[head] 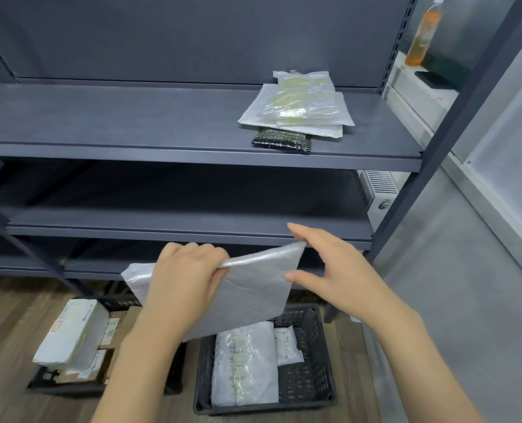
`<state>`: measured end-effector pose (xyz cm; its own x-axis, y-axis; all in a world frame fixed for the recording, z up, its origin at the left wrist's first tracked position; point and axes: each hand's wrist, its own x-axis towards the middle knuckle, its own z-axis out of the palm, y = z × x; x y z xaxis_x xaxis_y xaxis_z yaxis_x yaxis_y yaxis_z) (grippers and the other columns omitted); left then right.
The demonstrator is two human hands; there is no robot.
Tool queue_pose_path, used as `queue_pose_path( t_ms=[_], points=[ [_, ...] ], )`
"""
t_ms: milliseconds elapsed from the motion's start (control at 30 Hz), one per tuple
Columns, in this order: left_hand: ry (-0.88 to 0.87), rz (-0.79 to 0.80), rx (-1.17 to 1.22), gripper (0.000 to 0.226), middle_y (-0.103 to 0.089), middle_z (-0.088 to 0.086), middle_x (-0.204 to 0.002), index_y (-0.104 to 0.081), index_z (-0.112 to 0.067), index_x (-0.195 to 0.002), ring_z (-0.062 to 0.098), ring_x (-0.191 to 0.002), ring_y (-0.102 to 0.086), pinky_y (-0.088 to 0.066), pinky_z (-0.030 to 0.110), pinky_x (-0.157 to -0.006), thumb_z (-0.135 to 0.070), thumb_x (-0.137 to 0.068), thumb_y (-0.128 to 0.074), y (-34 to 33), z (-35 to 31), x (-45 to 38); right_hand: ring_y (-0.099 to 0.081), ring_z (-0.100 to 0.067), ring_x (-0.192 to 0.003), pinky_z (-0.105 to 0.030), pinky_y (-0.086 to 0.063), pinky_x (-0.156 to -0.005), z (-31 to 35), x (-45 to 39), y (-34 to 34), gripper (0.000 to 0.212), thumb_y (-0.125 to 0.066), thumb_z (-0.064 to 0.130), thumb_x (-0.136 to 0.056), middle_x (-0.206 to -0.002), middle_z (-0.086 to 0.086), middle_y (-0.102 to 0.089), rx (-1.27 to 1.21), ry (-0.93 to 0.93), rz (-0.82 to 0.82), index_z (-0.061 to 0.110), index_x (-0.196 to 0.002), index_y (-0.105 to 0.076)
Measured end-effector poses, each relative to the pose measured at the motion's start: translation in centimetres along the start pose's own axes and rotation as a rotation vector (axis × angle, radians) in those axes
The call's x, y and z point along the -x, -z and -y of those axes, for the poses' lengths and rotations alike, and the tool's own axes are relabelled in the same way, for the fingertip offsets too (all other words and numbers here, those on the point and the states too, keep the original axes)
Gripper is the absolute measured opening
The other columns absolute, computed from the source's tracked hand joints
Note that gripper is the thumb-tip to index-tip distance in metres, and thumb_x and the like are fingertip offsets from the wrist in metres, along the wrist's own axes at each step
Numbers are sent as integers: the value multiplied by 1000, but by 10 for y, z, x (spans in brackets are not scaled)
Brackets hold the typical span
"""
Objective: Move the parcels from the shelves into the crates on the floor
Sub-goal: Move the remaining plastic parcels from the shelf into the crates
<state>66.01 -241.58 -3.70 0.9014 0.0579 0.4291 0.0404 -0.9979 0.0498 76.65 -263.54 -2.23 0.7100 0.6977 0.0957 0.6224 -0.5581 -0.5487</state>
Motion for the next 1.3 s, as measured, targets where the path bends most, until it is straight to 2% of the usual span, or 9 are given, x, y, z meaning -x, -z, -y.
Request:
queue_pose_path(
  t_ms=[100,300,433,533,633,833,1000,1167,1300],
  points=[
    [-34,36,11,18,-51,-9,-52,-61,-22,-64,17,-49,-50,-37,30,-61,-18,-71,-77,-3,-12,-5,-35,-7,-134,-28,-31,-109,11,-7,-3,69,-63,33,-88,-146,17,-38,98,18,62,38,-146,-26],
    [-2,78,165,18,-60,-14,-60,-66,-27,-72,14,-57,-56,-35,28,-70,-36,-79,-52,5,-17,-5,-60,-24,-95,-32,-49,-75,11,-13,-12,17,-51,31,-92,-93,2,-67,358,-72,130,26,-101,-64],
    [274,333,264,54,-62,-19,-109,-63,-33,-113,8,-104,-56,-38,30,-94,-70,-74,-58,26,-5,3,-60,-21,-86,-30,-49,-72,5,-8,-18,17,-46,25,-93,-88,6,-66,364,-36,71,26,-96,-63],
    [574,399,445,81,-60,-15,-114,-60,-39,-113,11,-109,-53,-43,32,-91,-92,-60,-30,36,10,14,-59,-18,-86,-30,-49,-71,-2,-4,-22,24,-46,14,-87,-89,7,-65,367,-4,8,27,-95,-65],
    [841,437,503,68,-57,0,-102,-58,-29,-97,21,-97,-55,-42,34,-81,-79,-82,-13,32,21,18,-60,-19,-77,-31,-50,-60,-8,-1,-28,23,-52,4,-72,-76,6,-64,401,66,-52,24,-78,-64],
    [1116,892,910,44,-71,14,-94,-61,-5,-108,22,-78,-72,-59,36,-75,-44,-87,-61,3,39,31,-64,-18,-66,-29,-54,-57,-8,5,-40,25,-52,3,-60,-69,6,-67,341,271,-226,21,-68,-69],
    [1072,679,877,45,-60,8,-117,-57,-9,-123,21,-104,-57,-45,28,-86,-19,-82,-73,-20,34,37,-64,-19,-64,-30,-53,-54,-16,5,-42,23,-59,2,-57,-68,6,-67,353,249,-219,20,-68,-69],
    [1085,596,944,40,-61,6,-109,-56,-15,-120,19,-96,-59,-46,28,-79,-17,-83,-72,-25,39,32,-67,-18,-67,-25,-55,-60,-22,10,-45,33,-67,-5,-53,-74,7,-71,307,254,-240,20,-74,-74],
    [1355,508,1210,28,-67,17,-93,-62,4,-106,24,-80,-63,-57,34,-72,-18,-90,-63,-26,48,28,-69,-18,-81,-26,-53,-77,-23,10,-40,29,-54,3,-70,-87,4,-73,290,298,-381,16,-85,-76]
  ],
)
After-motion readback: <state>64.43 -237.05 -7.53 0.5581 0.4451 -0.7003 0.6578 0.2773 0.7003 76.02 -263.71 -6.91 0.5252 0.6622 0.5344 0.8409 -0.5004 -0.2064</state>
